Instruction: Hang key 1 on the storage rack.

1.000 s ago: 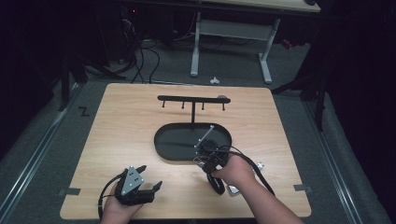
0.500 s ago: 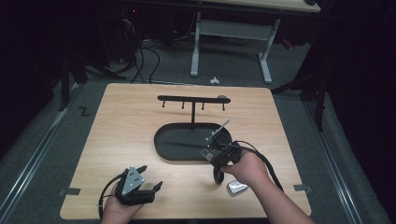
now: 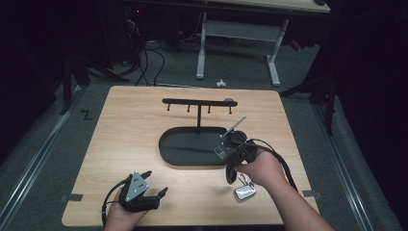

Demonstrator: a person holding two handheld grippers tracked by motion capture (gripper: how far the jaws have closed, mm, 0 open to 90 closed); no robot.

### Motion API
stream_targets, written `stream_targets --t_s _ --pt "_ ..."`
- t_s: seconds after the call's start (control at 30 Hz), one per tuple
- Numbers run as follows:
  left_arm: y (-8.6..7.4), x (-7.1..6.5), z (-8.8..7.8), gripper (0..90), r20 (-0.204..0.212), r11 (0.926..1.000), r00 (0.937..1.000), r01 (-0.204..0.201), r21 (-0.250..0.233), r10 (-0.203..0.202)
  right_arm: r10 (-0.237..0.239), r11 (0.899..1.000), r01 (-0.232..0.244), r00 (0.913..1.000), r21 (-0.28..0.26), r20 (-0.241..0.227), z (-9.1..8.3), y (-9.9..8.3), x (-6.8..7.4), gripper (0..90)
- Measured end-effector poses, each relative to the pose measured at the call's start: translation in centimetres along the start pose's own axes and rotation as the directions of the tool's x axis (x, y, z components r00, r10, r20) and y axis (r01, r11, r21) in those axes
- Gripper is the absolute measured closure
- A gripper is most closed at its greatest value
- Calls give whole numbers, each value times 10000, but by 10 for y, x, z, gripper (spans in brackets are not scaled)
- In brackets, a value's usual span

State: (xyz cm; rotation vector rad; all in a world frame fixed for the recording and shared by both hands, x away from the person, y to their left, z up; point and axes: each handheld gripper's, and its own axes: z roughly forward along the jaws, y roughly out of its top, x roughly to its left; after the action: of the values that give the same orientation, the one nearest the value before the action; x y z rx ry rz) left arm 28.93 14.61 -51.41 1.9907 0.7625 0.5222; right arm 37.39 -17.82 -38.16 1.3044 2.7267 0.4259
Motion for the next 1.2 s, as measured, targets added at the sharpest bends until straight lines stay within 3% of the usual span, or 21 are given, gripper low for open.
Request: stream_targets --t_s 0.67,0.87,1.2 --pt "0 2 -1 212 29 10000 10000 13 25 -13 226 9984 -205 9990 -519 398 -29 29 -10 808" --pt "-1 2 -2 212 12 10000 10000 62 -22 -62 175 9972 -136 9985 -735 527 -32 40 -13 808" --pt "-2 3 -2 212 12 9999 9999 109 -12 -109 457 9937 -405 9978 -1048 481 -32 58 -19 808"
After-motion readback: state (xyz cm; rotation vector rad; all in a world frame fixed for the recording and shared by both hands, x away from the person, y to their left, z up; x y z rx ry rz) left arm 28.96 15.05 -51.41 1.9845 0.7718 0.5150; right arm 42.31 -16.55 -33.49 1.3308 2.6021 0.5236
